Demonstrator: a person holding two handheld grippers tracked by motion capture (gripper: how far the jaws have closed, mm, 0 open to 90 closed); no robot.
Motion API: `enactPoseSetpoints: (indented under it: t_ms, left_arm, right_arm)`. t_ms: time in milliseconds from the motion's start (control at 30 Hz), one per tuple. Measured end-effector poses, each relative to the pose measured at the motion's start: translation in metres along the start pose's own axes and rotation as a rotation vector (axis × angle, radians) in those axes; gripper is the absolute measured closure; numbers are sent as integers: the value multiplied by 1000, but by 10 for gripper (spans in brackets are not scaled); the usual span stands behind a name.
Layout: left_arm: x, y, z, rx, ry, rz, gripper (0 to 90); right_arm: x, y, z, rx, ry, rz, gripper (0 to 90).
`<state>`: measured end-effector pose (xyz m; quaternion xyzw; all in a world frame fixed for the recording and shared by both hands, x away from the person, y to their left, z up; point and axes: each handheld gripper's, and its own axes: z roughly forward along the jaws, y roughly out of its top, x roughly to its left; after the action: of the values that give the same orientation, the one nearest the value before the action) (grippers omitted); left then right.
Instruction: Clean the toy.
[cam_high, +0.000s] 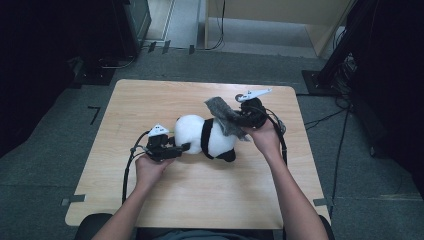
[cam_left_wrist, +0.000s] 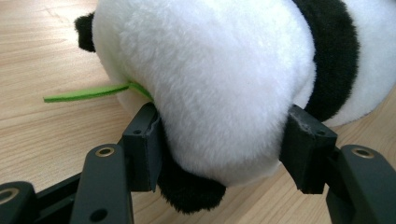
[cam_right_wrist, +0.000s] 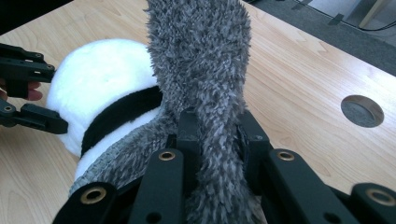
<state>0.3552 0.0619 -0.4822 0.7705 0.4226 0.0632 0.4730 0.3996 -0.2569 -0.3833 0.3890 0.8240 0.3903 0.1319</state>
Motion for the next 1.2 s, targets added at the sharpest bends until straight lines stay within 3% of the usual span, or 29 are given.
enactPoseSetpoints:
  t_ms: [200, 467, 800, 900, 1200]
  left_arm:
    - [0, 0, 0, 1, -2, -2, 384]
    - [0, 0, 0, -1, -1, 5, 380]
    - [0, 0, 0, -1, 1, 10, 380]
    - [0, -1, 0, -4, 2, 12, 380]
    - [0, -1, -1, 1, -1, 11, 380]
  right_arm:
    - [1, 0, -1, -25, 15, 4, 766]
    - [22, 24, 5, -52, 46, -29, 768]
    - [53, 54, 41, -57, 99, -77, 768]
    - [63, 60, 52, -39, 86, -102, 768]
    - [71, 60, 82, 12, 118, -88, 768]
